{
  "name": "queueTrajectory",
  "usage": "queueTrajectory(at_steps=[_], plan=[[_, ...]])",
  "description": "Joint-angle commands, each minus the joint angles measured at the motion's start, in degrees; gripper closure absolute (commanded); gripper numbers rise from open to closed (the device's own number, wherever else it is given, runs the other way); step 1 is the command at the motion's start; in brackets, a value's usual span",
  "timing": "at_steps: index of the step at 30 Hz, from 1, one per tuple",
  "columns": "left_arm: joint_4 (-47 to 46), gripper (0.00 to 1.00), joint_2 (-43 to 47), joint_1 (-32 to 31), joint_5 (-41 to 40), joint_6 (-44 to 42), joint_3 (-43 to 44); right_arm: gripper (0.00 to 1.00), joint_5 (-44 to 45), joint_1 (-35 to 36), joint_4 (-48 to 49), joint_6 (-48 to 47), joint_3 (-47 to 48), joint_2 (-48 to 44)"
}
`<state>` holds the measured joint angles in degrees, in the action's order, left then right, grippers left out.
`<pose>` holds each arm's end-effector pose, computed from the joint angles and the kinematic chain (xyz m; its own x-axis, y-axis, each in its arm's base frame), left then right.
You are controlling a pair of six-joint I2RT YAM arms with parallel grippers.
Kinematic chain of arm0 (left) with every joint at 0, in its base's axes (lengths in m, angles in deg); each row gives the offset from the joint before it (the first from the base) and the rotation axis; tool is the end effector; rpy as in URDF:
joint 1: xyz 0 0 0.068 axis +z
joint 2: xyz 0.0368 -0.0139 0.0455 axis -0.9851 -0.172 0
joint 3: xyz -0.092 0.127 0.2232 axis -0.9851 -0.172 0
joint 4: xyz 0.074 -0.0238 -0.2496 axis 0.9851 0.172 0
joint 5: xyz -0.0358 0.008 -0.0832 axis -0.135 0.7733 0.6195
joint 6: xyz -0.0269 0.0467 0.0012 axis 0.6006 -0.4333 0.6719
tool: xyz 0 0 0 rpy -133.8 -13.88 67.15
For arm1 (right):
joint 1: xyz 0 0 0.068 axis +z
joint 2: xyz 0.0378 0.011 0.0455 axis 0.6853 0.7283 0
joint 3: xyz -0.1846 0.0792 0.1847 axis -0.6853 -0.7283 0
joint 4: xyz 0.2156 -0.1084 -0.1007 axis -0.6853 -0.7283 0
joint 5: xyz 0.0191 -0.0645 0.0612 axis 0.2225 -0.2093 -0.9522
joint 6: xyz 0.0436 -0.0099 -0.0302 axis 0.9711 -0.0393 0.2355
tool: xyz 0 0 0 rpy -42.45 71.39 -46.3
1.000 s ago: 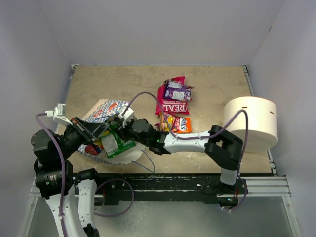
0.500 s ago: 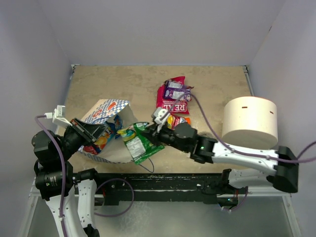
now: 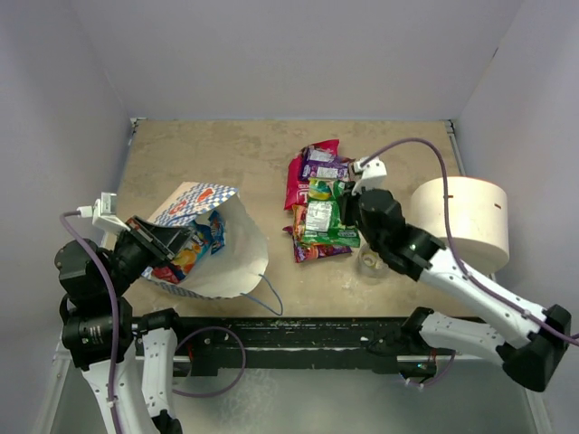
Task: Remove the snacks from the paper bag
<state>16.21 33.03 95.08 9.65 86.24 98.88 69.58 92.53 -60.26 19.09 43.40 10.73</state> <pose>0.0449 -0.0121 0.3955 -0.4538 -0.7074 -0.5419 0.1219 0.5531 -0.8241 0.1579 0.1561 0.3523 -0.2083 0.1646 -0.9641 -0.2844 0.9330 0.2207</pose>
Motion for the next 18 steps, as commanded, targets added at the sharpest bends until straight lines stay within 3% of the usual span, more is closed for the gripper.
queueTrajectory(at_steps=[1,7,18], plan=[[-2.25,1.0,-1.97,-0.02,-0.17,-0.24,2.77,1.0,-11.97,-9.23,-4.36,6.2,8.54,9.06],[-1.35,1.0,-2.23,-0.04,-0.06,-0.43,3.57,1.0,-33.19,-19.58,-5.79,6.37,18.06,23.44],[-1.0,1.0,-0.38,-0.04,-0.04,1.32,1.82,1.0,-41.18,-24.75,-3.52,4.39,19.4,37.18]])
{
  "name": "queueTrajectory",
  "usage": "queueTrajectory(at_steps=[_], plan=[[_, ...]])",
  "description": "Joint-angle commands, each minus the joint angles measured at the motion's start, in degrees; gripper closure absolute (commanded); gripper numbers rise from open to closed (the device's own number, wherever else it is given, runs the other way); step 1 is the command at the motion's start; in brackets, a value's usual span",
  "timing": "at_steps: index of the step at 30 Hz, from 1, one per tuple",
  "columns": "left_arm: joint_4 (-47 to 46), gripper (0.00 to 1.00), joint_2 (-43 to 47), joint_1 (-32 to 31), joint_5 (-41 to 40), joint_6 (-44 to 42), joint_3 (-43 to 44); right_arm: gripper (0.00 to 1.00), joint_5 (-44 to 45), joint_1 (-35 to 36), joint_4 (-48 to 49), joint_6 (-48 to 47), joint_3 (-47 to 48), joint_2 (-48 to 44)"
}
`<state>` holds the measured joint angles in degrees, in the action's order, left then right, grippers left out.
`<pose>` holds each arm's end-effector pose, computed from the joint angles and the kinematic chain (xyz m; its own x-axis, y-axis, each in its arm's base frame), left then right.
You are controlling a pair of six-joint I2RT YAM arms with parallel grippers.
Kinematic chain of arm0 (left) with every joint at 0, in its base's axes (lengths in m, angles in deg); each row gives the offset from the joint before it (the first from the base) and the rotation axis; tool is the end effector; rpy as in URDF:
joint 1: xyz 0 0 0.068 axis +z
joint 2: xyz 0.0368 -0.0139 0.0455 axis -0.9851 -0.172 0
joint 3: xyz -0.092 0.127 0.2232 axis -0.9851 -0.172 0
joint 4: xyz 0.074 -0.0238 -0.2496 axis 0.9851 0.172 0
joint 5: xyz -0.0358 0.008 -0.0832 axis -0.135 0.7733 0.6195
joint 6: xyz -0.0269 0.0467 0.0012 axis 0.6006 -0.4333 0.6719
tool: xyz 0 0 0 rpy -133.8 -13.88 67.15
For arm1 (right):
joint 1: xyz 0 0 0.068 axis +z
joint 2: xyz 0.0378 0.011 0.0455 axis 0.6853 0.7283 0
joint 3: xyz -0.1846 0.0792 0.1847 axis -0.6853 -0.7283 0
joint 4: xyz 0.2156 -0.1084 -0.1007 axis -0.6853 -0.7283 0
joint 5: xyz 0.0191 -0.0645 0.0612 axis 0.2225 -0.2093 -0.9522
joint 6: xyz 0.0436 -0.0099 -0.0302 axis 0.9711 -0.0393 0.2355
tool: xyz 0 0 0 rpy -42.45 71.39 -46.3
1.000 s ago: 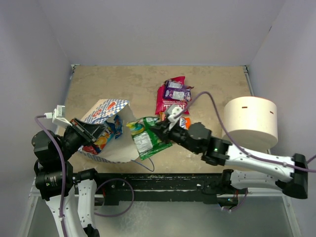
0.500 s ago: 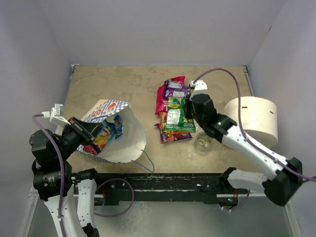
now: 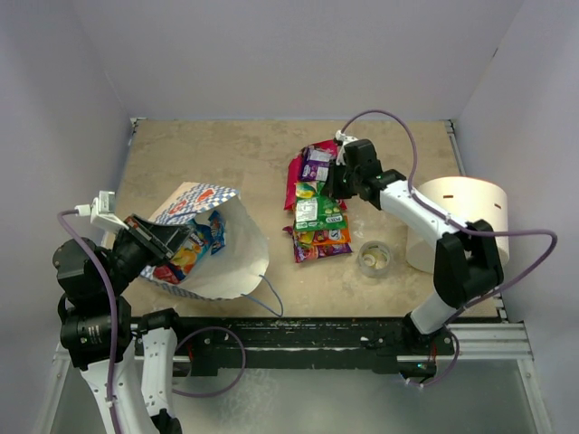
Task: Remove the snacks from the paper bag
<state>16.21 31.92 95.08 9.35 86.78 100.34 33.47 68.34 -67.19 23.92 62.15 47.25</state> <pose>0.0461 -0.0116 0.4017 -0.4482 -0.7135 -0.5385 0.1194 0.5492 -0.8271 0.3309 0.1590 0.2776 -0.6664 0.1111 -0.7373 -0.2644 0.8894 0.3730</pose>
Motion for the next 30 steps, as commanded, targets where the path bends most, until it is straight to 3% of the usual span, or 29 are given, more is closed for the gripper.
queueTrajectory(at_steps=[1,9,14,21,30], plan=[[-1.15,1.0,0.75,0.01,0.21,0.89,0.19,1.0,-4.88,-0.56,4.1,-0.53,0.28,1.3],[-4.46,1.0,0.83,0.01,0.39,3.32,-2.19,0.98,-4.45,-0.56,4.55,-0.58,0.13,6.42],[-4.63,1.0,0.58,0.01,0.08,2.86,-2.26,0.83,-2.99,-0.56,4.75,-0.15,-1.12,6.29],[-4.7,1.0,0.45,0.02,0.67,1.56,-2.37,0.42,1.53,-0.56,-1.0,-3.47,2.51,2.48],[-11.67,1.0,2.66,0.02,4.93,0.09,-3.53,0.26,2.36,-0.3,-7.86,-10.67,9.14,0.12]])
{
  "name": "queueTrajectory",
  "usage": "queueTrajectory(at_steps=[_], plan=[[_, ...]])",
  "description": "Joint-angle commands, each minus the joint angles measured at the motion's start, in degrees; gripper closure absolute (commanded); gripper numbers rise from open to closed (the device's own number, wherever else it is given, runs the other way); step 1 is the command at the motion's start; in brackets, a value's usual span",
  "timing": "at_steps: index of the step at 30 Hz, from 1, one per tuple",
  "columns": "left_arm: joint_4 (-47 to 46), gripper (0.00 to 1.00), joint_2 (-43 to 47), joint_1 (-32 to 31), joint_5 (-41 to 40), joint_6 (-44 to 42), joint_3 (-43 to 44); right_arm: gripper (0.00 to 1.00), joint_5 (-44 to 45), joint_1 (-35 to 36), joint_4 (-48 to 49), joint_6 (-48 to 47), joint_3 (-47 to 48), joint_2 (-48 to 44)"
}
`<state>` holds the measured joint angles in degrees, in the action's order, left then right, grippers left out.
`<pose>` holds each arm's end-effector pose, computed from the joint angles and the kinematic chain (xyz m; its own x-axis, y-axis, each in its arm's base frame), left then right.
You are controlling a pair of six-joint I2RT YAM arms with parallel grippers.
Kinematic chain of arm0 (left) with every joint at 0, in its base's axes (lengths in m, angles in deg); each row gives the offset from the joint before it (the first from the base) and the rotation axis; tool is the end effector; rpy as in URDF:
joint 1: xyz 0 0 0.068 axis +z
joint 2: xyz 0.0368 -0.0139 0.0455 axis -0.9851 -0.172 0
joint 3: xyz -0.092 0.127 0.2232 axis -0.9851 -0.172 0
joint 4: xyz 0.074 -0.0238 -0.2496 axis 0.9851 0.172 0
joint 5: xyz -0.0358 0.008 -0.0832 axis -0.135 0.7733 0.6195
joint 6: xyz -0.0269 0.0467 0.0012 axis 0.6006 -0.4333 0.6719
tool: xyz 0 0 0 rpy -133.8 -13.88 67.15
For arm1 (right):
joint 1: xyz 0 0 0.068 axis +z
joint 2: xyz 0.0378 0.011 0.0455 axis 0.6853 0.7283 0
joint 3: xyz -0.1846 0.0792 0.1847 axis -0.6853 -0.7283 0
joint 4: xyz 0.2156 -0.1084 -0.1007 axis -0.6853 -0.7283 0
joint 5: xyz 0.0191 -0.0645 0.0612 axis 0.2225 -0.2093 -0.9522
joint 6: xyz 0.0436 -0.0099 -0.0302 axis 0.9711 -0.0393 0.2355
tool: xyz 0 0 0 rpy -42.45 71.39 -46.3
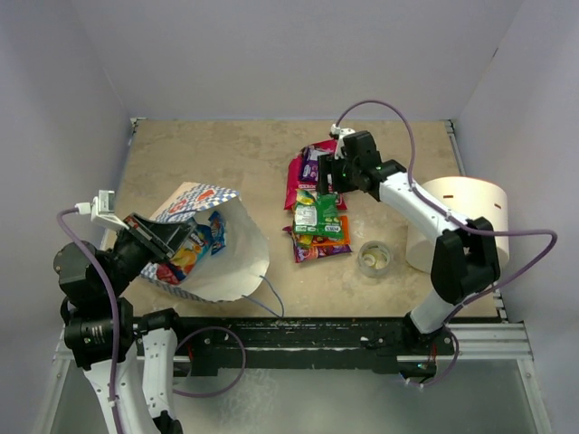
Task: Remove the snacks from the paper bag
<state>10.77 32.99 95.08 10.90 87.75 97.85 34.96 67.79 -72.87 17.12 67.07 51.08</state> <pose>0.0495 -0.0115 0.4003 -0.4316 -0.7036 -0.5645 0.1833 0.5443 -0.8186 0.3447 0.1605 0.2742 -0.6805 -0.0111 -0.7327 -0.2958 0.9190 0.2608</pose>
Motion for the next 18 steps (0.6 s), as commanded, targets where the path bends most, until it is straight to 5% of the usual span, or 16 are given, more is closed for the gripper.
queueTrajectory(at_steps=[1,7,13,18], plan=[[-7.33,1.0,2.02,0.01,3.88,-0.2,-1.72,0.25,-0.19,0.37,-2.04,-3.85,4.74,-4.16],[-11.0,1.0,4.85,0.0,5.42,-0.03,-5.4,0.23,-8.84,8.01,4.7,-8.17,3.54,-9.04],[-11.68,1.0,7.78,-0.03,6.72,1.06,-8.9,0.26,-22.76,20.22,30.01,-11.8,-11.9,-19.55],[-13.62,1.0,9.05,0.01,5.54,5.05,-8.83,0.27,-26.41,31.12,43.95,-23.8,-22.6,-21.73]])
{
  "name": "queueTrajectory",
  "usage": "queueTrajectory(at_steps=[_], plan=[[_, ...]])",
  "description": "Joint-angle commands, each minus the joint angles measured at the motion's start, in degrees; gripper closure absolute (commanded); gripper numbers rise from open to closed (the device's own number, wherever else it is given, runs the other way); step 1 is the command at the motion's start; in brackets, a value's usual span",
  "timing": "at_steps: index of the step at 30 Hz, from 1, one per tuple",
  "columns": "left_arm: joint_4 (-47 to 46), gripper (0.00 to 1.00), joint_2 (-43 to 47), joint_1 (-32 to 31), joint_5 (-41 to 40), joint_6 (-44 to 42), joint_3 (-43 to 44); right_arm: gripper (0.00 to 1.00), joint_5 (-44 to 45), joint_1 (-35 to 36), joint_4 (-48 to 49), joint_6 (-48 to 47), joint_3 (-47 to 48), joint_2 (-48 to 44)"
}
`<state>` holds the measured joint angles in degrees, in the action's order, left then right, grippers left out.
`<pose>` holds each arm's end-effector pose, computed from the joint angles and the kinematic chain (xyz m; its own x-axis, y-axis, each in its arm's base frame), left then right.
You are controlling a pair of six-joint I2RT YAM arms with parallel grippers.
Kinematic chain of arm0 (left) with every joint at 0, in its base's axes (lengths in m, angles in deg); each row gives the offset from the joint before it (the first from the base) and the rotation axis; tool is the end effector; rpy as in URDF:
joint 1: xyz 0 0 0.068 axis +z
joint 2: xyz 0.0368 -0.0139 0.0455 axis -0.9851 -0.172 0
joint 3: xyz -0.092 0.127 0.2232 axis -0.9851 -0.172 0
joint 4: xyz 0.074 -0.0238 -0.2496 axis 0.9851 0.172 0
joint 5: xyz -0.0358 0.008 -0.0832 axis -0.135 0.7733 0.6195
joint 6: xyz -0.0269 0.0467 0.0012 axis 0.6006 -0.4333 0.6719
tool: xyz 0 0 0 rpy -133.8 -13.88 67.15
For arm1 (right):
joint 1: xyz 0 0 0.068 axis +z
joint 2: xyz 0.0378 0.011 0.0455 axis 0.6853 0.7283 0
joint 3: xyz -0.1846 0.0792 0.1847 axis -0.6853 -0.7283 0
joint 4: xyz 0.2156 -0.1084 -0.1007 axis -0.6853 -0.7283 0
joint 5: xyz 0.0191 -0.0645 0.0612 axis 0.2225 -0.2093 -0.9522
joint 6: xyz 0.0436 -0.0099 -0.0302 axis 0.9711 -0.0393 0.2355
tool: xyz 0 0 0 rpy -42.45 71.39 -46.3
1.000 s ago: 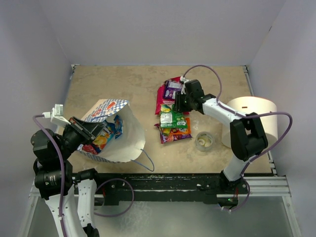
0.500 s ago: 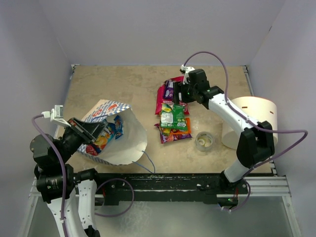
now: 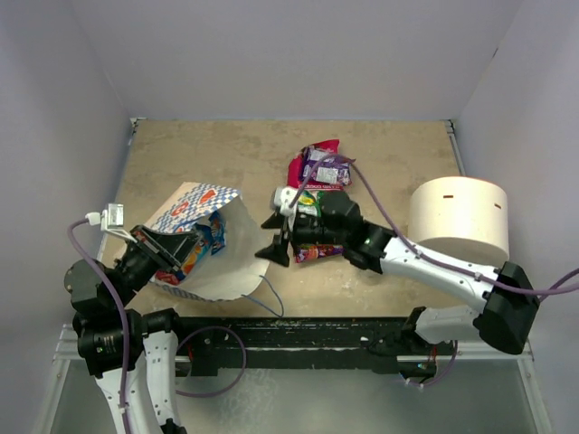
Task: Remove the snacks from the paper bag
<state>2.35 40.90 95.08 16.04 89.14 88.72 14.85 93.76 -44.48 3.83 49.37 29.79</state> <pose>0.0403 -0.0163 0.3753 -0.4262 -0.6631 -0.6153 0.3200 0.5257 -0.7882 0.1827 0.2450 0.3370 -0.1220 -0.0839 -0.9890 -0.9603 0.2618 0.0963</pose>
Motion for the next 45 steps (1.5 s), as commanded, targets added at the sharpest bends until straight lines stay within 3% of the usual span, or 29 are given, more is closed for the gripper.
queueTrajectory(at_steps=[1,6,10,15,27,41,45], plan=[[-5.94,1.0,1.21,-0.02,0.28,4.66,0.27,0.27,-5.57,6.81,16.14,-12.38,-5.3,0.29],[-7.23,1.0,1.17,0.03,0.05,7.65,0.51,0.33,-1.04,10.49,22.55,-11.91,-3.49,8.0],[-8.4,1.0,1.14,0.05,-1.12,11.88,0.37,0.45,6.16,11.62,38.79,-3.12,-2.76,17.02],[-11.14,1.0,0.4,0.03,-1.39,15.12,-0.06,0.44,11.03,13.62,48.99,0.91,3.52,28.1],[-9.24,1.0,-0.53,0.1,-1.06,16.2,1.61,0.3,18.55,16.91,47.58,0.81,11.06,38.49],[-5.17,1.0,-3.32,0.04,1.68,16.09,6.53,0.25,28.95,17.79,42.7,0.68,19.26,48.14],[-5.84,1.0,-3.59,0.04,2.22,16.44,6.52,0.15,34.94,17.79,39.69,-0.35,22.57,50.63]])
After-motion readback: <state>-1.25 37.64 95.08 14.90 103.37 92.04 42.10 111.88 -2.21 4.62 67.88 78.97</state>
